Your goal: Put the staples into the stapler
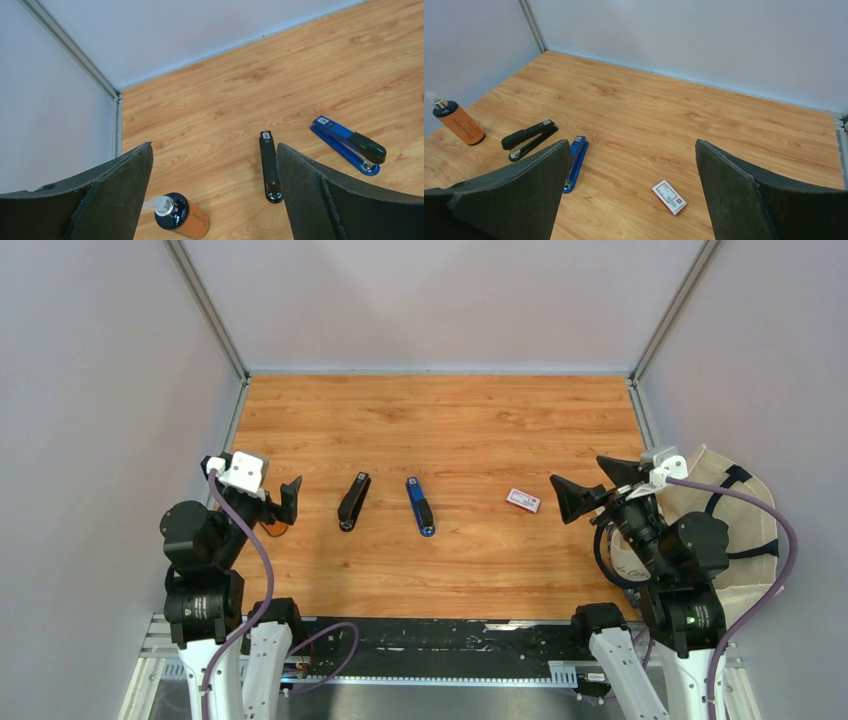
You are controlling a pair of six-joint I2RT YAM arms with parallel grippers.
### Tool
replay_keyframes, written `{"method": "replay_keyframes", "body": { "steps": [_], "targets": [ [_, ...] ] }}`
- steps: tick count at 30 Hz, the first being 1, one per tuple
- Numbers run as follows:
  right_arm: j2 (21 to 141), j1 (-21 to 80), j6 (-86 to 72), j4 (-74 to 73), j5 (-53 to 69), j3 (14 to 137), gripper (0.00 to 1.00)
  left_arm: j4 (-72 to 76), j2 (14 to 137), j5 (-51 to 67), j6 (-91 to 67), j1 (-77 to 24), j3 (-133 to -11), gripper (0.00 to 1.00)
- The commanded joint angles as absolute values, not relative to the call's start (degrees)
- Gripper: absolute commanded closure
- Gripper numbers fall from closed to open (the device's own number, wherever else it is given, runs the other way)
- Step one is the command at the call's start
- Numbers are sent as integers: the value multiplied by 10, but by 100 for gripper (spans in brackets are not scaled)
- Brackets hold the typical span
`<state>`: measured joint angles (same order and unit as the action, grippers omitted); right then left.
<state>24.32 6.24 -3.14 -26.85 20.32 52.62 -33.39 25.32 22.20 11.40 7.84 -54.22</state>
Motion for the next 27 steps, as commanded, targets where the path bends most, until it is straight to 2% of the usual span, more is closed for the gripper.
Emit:
{"method": "replay_keyframes", "body": {
  "steps": [1,7,15,20,27],
  "targets": [
    [244,65,-59,-224,188,520,0,-313,258,241,112,76,-538,0],
    [254,65,53,-194,206,474,0,-320,262,263,126,76,-536,0],
    [250,65,99,-216,331,461,0,-355,282,327,177,76,-539,0],
    [250,65,109,-205,359,439,0,-445,336,392,264,75,-584,0],
    [261,68,116,-209,390,434,0,-435,383,335,354,55,-570,0]
  ]
}}
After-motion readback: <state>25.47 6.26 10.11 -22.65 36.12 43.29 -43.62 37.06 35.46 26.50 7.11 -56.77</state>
